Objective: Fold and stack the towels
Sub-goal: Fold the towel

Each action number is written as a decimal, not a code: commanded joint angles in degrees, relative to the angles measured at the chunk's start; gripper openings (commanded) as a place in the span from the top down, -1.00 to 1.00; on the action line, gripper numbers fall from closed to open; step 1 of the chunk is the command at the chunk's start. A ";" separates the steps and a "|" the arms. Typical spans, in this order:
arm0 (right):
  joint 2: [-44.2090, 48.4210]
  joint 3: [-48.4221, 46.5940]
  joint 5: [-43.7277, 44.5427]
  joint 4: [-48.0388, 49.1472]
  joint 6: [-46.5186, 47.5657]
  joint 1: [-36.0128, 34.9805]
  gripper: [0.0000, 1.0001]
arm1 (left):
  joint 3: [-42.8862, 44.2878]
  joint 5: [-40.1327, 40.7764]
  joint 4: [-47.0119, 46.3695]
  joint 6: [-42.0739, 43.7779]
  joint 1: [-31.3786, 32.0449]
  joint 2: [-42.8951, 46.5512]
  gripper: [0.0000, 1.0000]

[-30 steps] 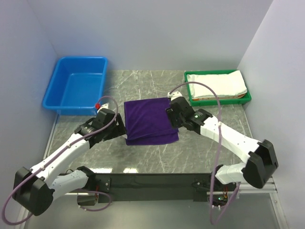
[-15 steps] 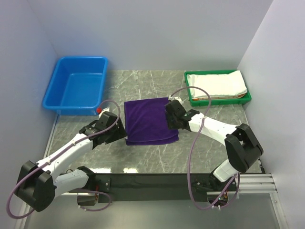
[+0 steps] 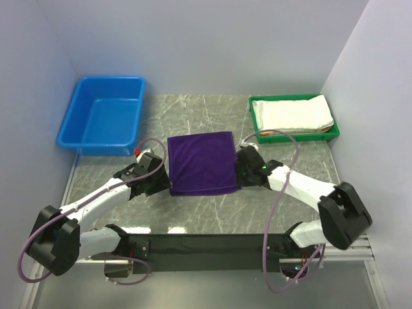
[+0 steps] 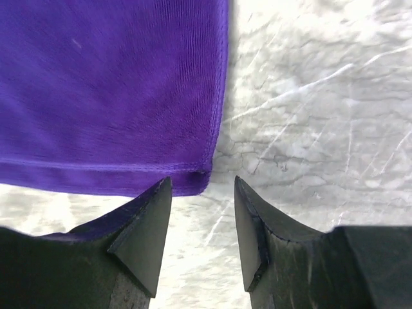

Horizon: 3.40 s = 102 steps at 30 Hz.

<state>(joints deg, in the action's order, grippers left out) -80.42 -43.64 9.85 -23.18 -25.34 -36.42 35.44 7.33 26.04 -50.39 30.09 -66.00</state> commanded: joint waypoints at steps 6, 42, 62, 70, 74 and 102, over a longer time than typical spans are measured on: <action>10.64 7.95 -13.09 12.18 -11.65 11.72 0.00 | 0.15 -0.48 -4.86 -1.81 0.24 -3.26 -0.20; 1.32 12.35 -22.77 24.50 -17.72 15.51 1.00 | 2.26 -1.36 -6.44 -1.73 0.50 -7.21 -0.16; 2.11 12.70 -23.29 25.38 -17.28 15.42 1.00 | 3.85 -1.53 -6.18 -3.22 2.87 -11.08 0.32; 2.20 12.79 -23.47 25.64 -17.11 15.51 1.00 | 5.34 -0.66 -5.22 -3.49 4.02 -11.96 0.79; 2.20 12.88 -23.38 25.64 -17.02 15.51 1.00 | 5.87 0.22 -4.42 -3.57 4.10 -11.88 0.98; 16.62 16.65 -24.52 16.14 -19.21 15.42 1.00 | 4.56 -2.14 1.91 -5.07 4.19 -4.22 0.99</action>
<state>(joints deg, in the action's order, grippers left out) -63.66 -29.06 -13.63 -8.12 -42.41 -21.32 42.30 8.58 30.65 -54.00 34.00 -70.06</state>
